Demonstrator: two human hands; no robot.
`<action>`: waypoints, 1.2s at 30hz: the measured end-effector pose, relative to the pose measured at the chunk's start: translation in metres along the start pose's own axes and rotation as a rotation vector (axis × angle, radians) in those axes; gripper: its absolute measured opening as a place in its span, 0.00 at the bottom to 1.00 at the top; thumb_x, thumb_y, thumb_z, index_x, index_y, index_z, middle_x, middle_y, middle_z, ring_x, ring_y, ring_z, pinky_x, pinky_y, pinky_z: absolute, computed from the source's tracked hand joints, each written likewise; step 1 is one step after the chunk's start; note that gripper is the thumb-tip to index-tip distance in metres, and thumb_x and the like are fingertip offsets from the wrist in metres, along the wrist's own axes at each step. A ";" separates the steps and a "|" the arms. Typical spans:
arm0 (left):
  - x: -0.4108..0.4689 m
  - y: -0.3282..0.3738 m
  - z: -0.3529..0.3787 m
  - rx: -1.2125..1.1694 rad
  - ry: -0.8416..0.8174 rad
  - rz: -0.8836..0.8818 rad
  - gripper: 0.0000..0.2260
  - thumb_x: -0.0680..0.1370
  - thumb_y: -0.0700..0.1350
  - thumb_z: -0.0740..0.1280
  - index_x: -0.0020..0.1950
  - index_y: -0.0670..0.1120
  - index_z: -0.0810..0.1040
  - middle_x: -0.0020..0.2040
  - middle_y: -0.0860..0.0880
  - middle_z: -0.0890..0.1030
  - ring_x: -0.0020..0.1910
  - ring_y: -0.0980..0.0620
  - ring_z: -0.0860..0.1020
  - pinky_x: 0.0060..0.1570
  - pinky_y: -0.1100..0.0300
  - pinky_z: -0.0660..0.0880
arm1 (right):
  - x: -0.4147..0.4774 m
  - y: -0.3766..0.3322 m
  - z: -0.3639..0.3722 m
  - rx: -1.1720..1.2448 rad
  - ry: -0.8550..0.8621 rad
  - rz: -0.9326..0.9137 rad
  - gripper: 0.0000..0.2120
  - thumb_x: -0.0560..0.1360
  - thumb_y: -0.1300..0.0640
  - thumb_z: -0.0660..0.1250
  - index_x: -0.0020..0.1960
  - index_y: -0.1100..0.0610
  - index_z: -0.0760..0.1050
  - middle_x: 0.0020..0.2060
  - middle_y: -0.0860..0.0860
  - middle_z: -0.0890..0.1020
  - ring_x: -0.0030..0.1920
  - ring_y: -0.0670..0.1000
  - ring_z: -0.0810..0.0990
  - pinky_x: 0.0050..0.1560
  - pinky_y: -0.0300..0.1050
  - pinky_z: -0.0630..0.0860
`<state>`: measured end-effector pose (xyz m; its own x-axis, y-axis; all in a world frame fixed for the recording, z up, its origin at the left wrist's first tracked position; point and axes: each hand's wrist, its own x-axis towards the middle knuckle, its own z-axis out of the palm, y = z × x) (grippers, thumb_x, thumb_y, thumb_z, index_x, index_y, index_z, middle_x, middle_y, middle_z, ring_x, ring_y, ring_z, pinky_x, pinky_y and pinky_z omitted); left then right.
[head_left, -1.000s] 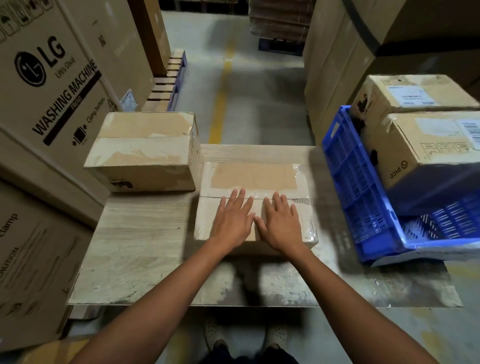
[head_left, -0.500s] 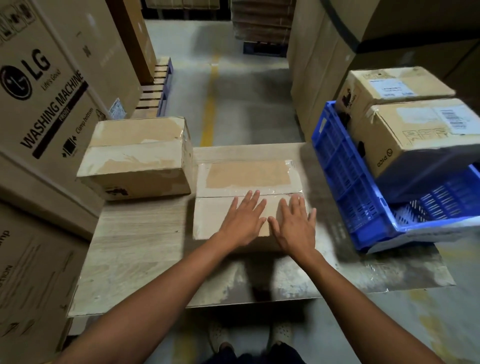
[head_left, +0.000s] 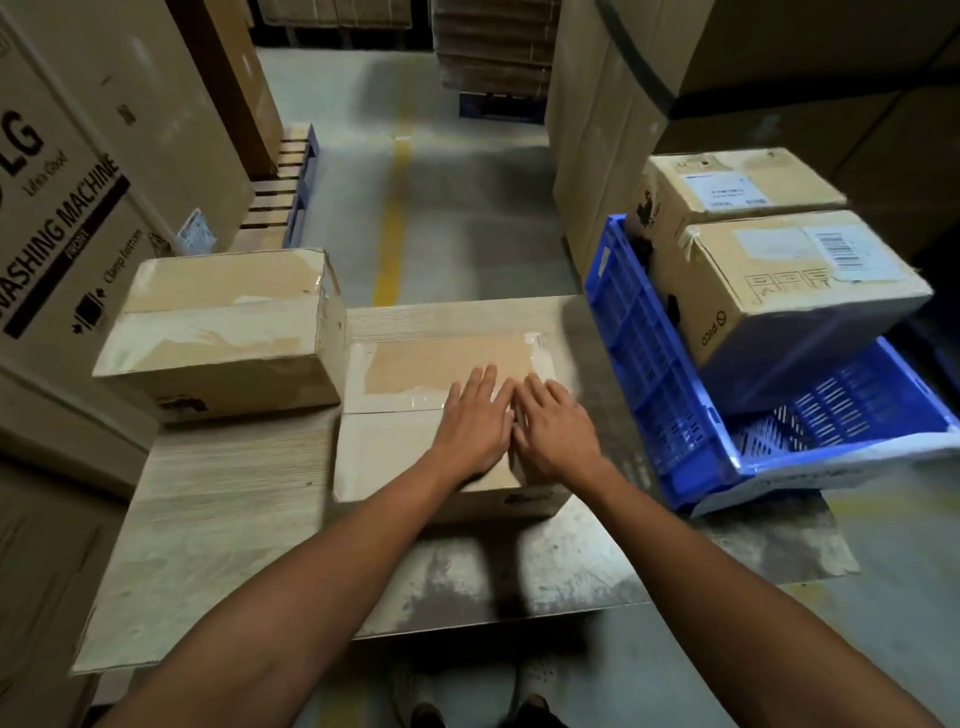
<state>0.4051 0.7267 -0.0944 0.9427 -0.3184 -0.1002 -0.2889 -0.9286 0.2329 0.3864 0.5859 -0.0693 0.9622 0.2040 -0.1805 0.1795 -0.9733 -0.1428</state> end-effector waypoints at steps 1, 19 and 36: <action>0.001 0.000 0.002 0.017 0.005 -0.012 0.23 0.85 0.52 0.50 0.81 0.50 0.55 0.82 0.44 0.51 0.81 0.43 0.49 0.78 0.42 0.50 | 0.001 0.002 0.000 -0.017 -0.012 -0.015 0.29 0.83 0.44 0.51 0.81 0.53 0.56 0.80 0.52 0.57 0.78 0.57 0.57 0.70 0.59 0.68; 0.028 -0.008 0.011 0.092 0.043 -0.129 0.25 0.85 0.54 0.48 0.82 0.53 0.49 0.83 0.45 0.44 0.81 0.43 0.42 0.78 0.46 0.44 | 0.034 0.019 0.032 0.080 0.086 -0.087 0.31 0.83 0.44 0.42 0.83 0.53 0.42 0.82 0.53 0.43 0.80 0.54 0.34 0.80 0.57 0.50; -0.027 -0.115 -0.034 -0.587 0.251 -0.791 0.31 0.84 0.55 0.58 0.82 0.47 0.49 0.80 0.42 0.58 0.78 0.39 0.58 0.75 0.41 0.59 | 0.044 0.000 -0.007 0.474 0.003 0.218 0.38 0.76 0.50 0.71 0.79 0.52 0.57 0.80 0.62 0.51 0.77 0.65 0.57 0.72 0.60 0.66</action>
<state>0.4184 0.8490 -0.0855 0.8551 0.4588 -0.2414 0.4972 -0.5936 0.6328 0.4302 0.5944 -0.0700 0.9676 0.0011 -0.2523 -0.1366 -0.8384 -0.5277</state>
